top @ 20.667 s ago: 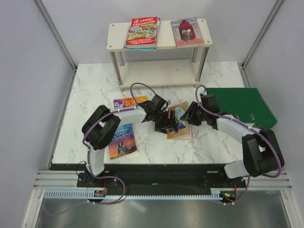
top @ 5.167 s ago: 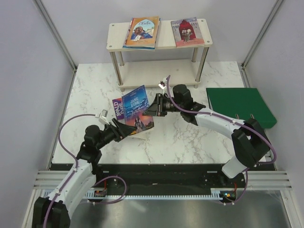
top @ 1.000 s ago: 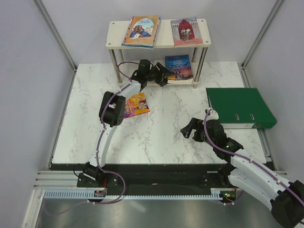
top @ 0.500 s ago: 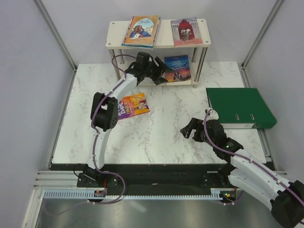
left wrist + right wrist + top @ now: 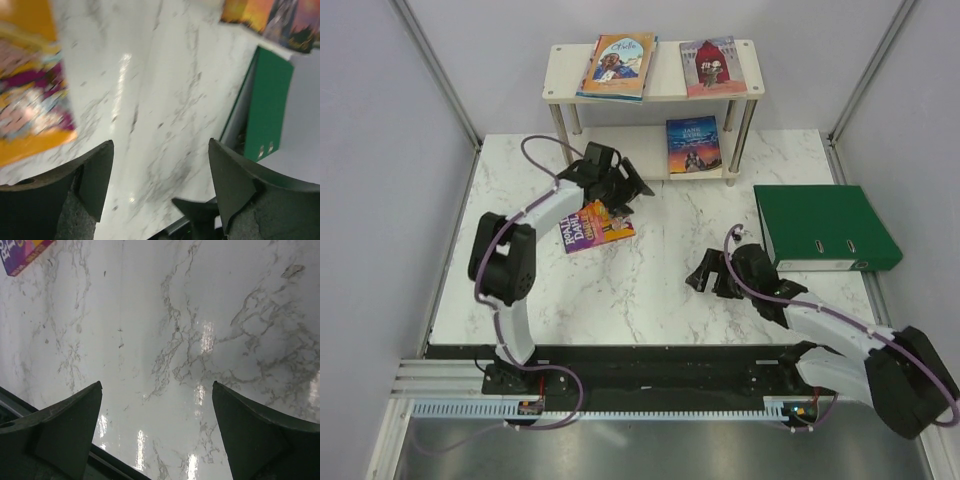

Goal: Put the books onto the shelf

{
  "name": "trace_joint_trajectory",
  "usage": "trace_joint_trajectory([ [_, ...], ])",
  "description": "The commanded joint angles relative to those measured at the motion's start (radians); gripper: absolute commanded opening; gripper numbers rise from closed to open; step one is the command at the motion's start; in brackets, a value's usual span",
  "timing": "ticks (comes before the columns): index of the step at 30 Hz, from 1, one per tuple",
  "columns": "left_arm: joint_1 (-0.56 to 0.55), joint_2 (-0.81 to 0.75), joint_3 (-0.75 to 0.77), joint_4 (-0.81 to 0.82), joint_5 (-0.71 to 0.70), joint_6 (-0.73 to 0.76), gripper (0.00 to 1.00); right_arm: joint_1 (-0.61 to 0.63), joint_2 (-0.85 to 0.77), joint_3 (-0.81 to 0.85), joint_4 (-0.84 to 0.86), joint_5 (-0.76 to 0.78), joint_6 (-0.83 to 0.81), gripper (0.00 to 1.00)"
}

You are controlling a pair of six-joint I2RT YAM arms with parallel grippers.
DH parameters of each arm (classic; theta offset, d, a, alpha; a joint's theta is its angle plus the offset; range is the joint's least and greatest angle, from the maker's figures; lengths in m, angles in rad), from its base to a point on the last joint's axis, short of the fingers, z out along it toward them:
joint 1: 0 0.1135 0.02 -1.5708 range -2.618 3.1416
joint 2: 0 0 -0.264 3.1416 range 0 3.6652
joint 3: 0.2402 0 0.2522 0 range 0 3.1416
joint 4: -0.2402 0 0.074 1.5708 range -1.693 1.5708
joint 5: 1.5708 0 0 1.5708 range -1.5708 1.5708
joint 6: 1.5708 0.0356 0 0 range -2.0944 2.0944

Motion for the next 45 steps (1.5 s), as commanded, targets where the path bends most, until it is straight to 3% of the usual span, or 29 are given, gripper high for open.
trace_joint_trajectory([
  [1,0.005,-0.303,-0.239,-0.003,-0.181,0.165,0.86,0.004,0.183,0.089,0.198,-0.133,0.0,0.98],
  [4,0.066,-0.449,-0.415,-0.017,-0.212,0.17,0.93,0.007,0.383,0.187,0.241,-0.168,-0.032,0.98],
  [8,0.194,-0.602,-0.643,-0.012,-0.17,0.161,0.93,0.007,0.539,0.319,0.279,-0.173,-0.049,0.98],
  [11,0.226,-0.676,-0.714,-0.026,-0.204,0.189,0.94,0.01,0.677,0.44,0.288,-0.171,-0.048,0.97],
  [21,0.266,-0.658,-0.735,-0.052,-0.244,0.215,0.95,0.03,1.04,0.803,0.295,-0.144,0.037,0.91],
  [28,0.292,-0.58,-0.719,-0.023,-0.287,0.216,0.95,0.101,1.191,0.968,0.282,-0.188,0.077,0.75],
  [35,0.304,-0.406,-0.658,-0.011,-0.275,0.235,0.95,0.204,1.134,0.904,0.27,-0.245,0.058,0.59],
  [41,0.315,-0.386,-0.643,-0.012,-0.287,0.242,0.95,0.332,0.979,0.847,0.162,-0.289,-0.044,0.59],
  [45,0.335,-0.415,-0.664,0.009,-0.287,0.238,0.95,0.324,0.883,0.779,0.135,-0.231,-0.034,0.6],
])
